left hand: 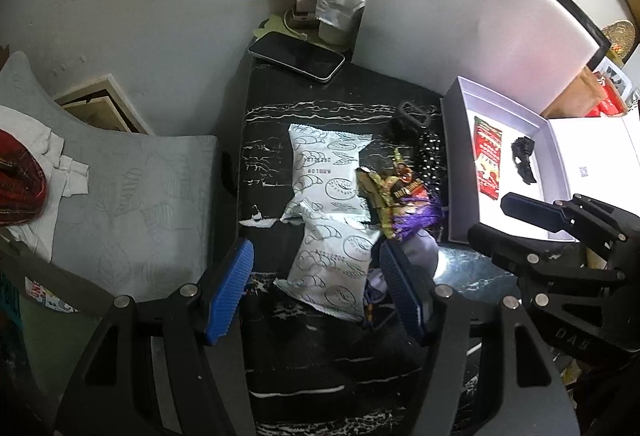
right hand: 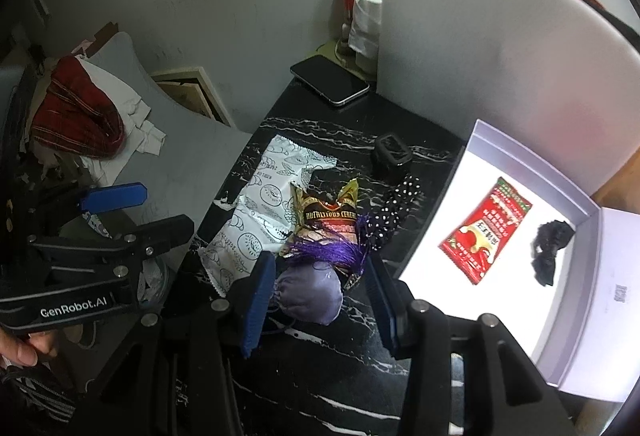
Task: Organize objects
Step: 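Move both tools back over the white pastry packets on the table, then grasp the white pastry packet with the left tool while the right tool grasps the black clip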
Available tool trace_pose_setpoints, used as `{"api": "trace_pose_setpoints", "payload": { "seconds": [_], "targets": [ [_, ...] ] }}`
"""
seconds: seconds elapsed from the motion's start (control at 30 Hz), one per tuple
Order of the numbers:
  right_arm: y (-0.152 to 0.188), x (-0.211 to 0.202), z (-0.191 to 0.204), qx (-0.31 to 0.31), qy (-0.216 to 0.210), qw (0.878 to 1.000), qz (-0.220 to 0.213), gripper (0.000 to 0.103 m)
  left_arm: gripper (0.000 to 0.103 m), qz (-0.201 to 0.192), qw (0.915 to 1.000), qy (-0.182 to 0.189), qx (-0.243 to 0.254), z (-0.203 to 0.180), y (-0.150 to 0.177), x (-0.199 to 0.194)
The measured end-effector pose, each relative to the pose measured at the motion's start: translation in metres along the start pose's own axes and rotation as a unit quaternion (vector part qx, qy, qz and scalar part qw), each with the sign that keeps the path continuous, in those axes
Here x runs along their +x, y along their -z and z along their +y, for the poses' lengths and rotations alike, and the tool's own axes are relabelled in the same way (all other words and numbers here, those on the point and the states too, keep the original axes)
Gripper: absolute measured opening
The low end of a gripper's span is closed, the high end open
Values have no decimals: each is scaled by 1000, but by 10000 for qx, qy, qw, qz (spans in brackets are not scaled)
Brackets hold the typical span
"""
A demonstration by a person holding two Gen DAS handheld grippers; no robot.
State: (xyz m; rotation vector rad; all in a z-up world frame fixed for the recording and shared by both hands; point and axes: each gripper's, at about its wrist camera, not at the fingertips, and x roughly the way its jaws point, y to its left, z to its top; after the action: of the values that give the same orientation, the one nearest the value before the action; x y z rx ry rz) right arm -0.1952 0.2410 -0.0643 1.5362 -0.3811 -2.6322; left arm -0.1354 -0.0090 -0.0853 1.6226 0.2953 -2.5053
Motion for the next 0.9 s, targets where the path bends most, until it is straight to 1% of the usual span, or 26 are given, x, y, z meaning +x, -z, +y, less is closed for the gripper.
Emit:
{"api": "trace_pose_setpoints", "payload": {
  "seconds": [0.17, 0.5, 0.7, 0.9],
  "targets": [
    [-7, 14, -5, 40, -14, 10000, 54, 46, 65, 78, 10000, 38, 14, 4, -11, 16],
    [-28, 43, -24, 120, 104, 9998, 100, 46, 65, 196, 9996, 183, 26, 7, -40, 55],
    [-43, 58, -34, 91, 169, 9998, 103, 46, 65, 260, 9992, 288, 16, 4, -57, 80],
    [-58, 76, -43, 37, 258, 9996, 77, 46, 65, 324, 9986, 405, 34, -1, -66, 101]
  ]
}}
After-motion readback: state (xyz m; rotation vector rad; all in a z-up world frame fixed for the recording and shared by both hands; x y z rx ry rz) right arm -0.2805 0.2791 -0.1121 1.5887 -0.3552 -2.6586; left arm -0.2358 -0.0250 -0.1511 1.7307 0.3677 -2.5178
